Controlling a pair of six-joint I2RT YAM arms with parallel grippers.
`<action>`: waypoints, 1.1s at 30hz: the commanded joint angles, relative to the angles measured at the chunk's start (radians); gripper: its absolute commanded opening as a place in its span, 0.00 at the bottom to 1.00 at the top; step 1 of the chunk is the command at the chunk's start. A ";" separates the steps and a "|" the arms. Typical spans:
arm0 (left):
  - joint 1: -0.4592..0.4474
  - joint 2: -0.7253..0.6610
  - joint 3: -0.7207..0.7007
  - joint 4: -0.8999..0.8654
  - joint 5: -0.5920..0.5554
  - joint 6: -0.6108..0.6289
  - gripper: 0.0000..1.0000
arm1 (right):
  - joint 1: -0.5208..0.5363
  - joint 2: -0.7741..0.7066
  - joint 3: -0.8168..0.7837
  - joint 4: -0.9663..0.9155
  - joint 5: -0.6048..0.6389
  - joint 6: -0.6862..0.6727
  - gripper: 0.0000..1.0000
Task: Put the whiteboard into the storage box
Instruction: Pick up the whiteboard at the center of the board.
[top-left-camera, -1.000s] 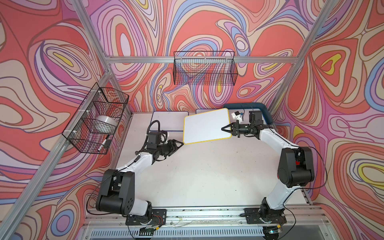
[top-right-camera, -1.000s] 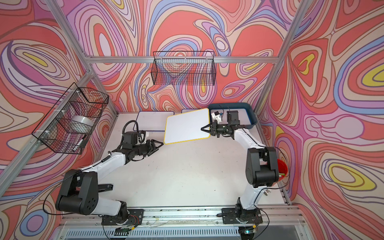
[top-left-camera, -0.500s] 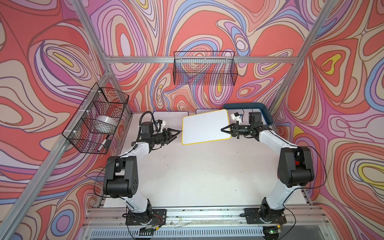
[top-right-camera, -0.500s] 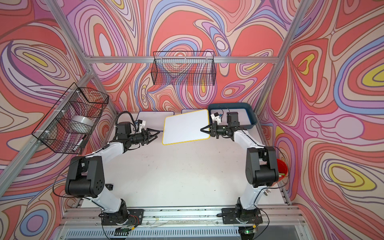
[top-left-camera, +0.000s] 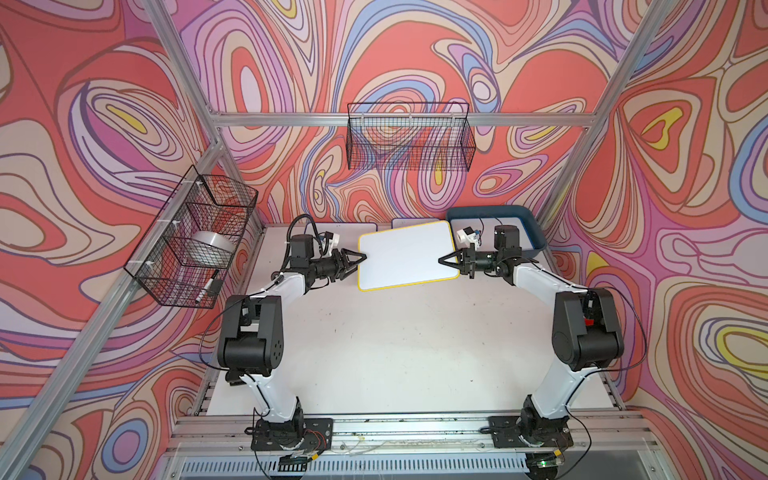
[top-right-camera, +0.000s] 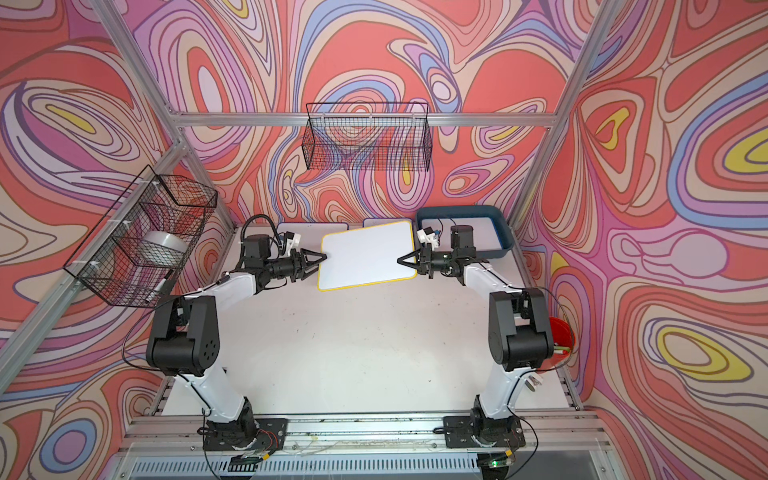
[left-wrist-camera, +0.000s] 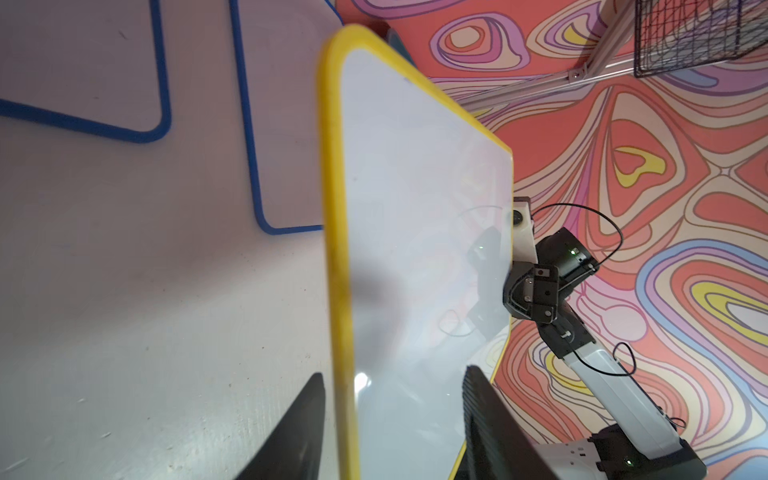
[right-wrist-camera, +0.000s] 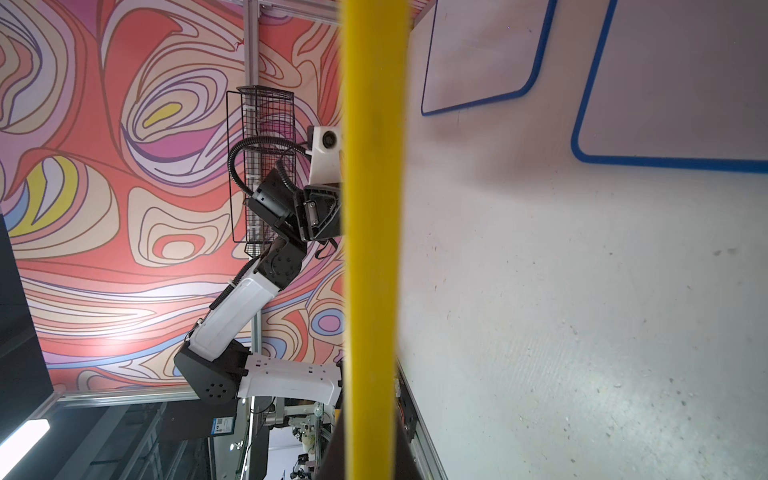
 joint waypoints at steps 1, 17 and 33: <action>-0.015 0.024 0.023 0.054 0.061 -0.032 0.45 | 0.010 -0.001 0.006 0.079 -0.073 0.004 0.00; -0.017 -0.014 0.018 0.082 0.144 -0.060 0.11 | 0.008 0.034 0.052 -0.081 -0.037 -0.122 0.00; -0.014 0.031 -0.107 0.780 0.142 -0.590 0.00 | -0.035 0.052 0.042 -0.158 0.132 -0.170 0.40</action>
